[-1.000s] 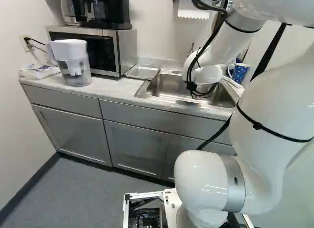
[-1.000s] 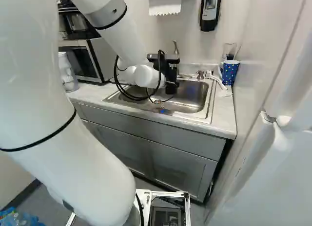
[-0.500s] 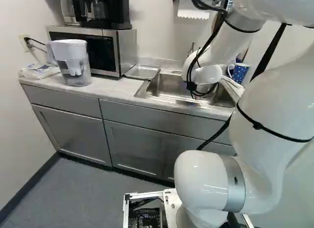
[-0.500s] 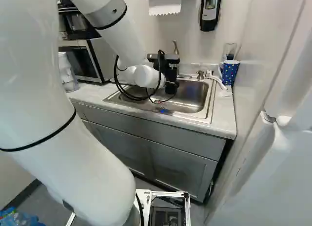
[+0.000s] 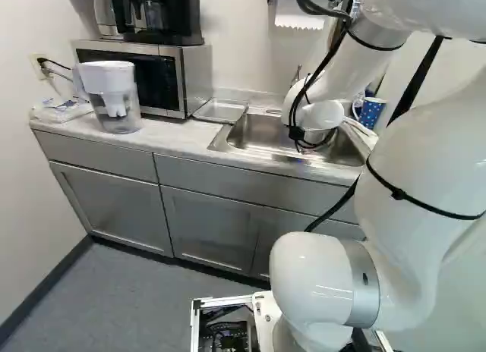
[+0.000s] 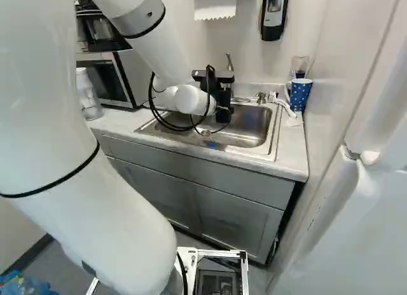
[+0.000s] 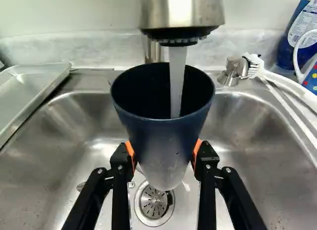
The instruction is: Rinse the cup and place it in the tray
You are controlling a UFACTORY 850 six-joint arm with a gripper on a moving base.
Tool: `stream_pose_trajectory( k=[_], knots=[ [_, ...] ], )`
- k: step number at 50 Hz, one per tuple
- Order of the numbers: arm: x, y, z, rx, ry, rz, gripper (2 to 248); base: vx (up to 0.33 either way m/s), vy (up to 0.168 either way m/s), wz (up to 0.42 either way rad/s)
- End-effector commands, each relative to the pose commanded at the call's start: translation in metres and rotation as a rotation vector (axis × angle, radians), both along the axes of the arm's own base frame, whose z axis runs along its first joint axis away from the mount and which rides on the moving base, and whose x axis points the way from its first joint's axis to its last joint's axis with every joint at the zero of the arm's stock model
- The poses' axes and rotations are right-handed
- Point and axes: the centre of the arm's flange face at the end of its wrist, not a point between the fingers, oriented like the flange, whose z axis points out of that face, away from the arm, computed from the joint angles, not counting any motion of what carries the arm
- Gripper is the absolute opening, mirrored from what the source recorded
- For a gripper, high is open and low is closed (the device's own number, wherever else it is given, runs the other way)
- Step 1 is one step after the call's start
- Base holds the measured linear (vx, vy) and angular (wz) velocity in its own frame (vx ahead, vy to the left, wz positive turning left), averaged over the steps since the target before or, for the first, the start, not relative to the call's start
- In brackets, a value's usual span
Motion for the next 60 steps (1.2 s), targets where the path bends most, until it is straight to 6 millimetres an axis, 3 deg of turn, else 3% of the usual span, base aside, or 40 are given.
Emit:
stream_pose_trajectory(
  k=[60],
  knots=[
    [0.0, 0.0, 0.0, 0.0, 0.0, 0.0, 124, 0.0, 0.0, 0.0]
  ],
)
